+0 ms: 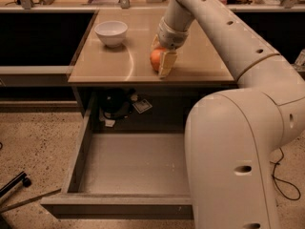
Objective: Place orange into top drawer
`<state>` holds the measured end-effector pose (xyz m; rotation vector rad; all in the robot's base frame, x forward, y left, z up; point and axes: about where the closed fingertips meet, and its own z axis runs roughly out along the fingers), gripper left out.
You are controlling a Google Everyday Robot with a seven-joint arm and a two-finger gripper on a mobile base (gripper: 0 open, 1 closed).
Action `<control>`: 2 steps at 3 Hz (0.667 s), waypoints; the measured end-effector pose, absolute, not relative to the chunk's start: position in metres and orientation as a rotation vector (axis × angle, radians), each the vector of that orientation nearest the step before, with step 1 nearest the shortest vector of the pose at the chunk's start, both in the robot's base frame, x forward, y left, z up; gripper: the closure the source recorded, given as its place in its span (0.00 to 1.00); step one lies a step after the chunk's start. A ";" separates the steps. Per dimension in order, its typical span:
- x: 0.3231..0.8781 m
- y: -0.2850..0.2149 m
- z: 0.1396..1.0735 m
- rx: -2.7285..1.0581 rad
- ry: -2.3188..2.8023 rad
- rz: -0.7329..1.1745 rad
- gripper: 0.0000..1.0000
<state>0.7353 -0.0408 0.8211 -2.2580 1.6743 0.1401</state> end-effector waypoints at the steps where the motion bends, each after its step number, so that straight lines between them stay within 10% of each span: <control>1: 0.735 -0.041 0.821 -2.258 1.674 0.140 0.66; 2: 0.723 -0.043 0.831 -2.214 1.690 0.119 0.89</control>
Offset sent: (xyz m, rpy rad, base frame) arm -0.0789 -0.0112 0.0312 0.0471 -0.0815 -0.1187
